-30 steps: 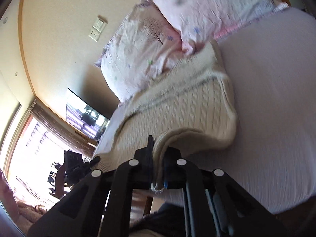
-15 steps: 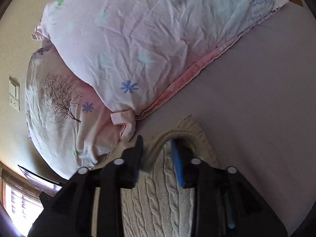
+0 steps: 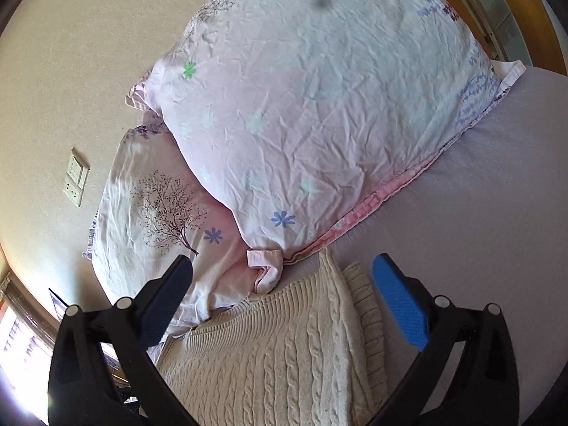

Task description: Fold small clothes

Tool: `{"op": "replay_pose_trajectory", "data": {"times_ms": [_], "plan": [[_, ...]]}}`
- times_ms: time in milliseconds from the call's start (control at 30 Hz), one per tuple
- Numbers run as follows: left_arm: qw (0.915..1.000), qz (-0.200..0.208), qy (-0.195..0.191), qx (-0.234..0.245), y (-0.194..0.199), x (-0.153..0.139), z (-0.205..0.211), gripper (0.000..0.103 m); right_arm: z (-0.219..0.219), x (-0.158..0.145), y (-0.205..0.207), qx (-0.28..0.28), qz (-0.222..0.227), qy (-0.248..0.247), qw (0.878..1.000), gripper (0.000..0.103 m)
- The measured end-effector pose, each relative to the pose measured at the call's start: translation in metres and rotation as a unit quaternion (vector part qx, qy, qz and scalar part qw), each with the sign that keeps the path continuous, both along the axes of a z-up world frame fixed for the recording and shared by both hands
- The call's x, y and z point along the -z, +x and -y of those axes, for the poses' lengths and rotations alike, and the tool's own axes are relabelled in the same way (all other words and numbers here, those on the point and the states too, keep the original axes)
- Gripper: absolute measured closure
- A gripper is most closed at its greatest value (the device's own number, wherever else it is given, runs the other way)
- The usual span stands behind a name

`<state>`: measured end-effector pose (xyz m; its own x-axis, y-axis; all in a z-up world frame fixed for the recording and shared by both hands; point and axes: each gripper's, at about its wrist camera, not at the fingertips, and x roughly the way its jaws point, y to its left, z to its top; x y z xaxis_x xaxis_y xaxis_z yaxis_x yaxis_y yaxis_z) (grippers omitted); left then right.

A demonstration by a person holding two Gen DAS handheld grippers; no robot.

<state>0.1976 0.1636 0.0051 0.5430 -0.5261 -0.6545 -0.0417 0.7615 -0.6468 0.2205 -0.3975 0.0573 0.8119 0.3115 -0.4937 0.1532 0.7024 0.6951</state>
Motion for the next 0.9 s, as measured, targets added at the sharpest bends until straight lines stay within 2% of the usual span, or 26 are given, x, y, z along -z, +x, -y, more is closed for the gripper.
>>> {"op": "replay_pose_trajectory", "data": {"times_ms": [133,167,200,267,333,433,533,600,633,700,733,767,800,833,867,900], "plan": [[0.9991,-0.007,-0.039,-0.017,-0.006,0.008,0.002,0.06,-0.002,-0.001,-0.001,-0.009,0.0,0.009,1.0,0.002],[0.9977,-0.014,-0.06,-0.027,-0.007,0.012,0.003,0.069,-0.003,0.0,0.0,-0.013,-0.001,0.012,1.0,0.002],[0.9943,-0.024,-0.099,-0.032,-0.006,0.018,0.003,0.075,-0.003,0.0,0.0,-0.018,-0.002,0.015,1.0,0.002],[0.9821,-0.02,-0.181,-0.047,-0.01,0.019,0.0,0.079,-0.003,-0.003,-0.001,-0.022,-0.001,0.015,1.0,0.002],[0.98,0.012,-0.196,-0.034,-0.013,-0.002,0.016,0.081,0.001,-0.009,-0.002,-0.025,0.007,0.017,1.0,0.002],[0.9724,0.067,-0.221,0.031,-0.007,-0.045,0.07,0.085,0.01,-0.02,-0.007,-0.016,0.018,0.004,1.0,0.002],[0.9543,0.095,-0.264,0.103,0.011,-0.068,0.149,0.087,0.021,-0.029,-0.01,-0.005,0.024,-0.025,0.999,0.002],[0.9387,0.091,-0.299,0.146,0.03,-0.063,0.21,0.087,0.029,-0.03,-0.009,-0.005,0.018,-0.043,0.999,0.002],[0.933,0.072,-0.312,0.164,0.042,-0.054,0.241,0.087,0.033,-0.028,-0.008,-0.006,0.012,-0.045,0.999,0.002],[0.9245,0.01,-0.328,0.195,0.058,-0.031,0.29,0.086,0.042,-0.023,-0.007,-0.015,-0.004,-0.034,0.999,0.002],[0.914,-0.018,-0.347,0.21,0.06,-0.021,0.304,0.086,0.045,-0.021,-0.006,-0.022,-0.009,-0.027,0.999,0.002],[0.899,-0.02,-0.374,0.228,0.057,-0.018,0.309,0.086,0.048,-0.021,-0.005,-0.03,-0.013,-0.022,0.999,0.002],[0.8974,-0.005,-0.371,0.239,0.054,-0.023,0.306,0.086,0.05,-0.021,-0.006,-0.04,-0.015,-0.016,0.999,0.002],[0.9054,0.026,-0.351,0.238,0.05,-0.033,0.295,0.085,0.05,-0.021,-0.006,-0.051,-0.015,-0.005,0.999,0.003],[0.9129,0.056,-0.332,0.23,0.046,-0.043,0.281,0.081,0.048,-0.021,-0.006,-0.07,-0.015,0.011,0.997,0.003],[0.9232,0.079,-0.309,0.214,0.041,-0.051,0.263,0.062,0.044,-0.02,-0.005,-0.092,-0.02,0.02,0.995,0.006]]}}
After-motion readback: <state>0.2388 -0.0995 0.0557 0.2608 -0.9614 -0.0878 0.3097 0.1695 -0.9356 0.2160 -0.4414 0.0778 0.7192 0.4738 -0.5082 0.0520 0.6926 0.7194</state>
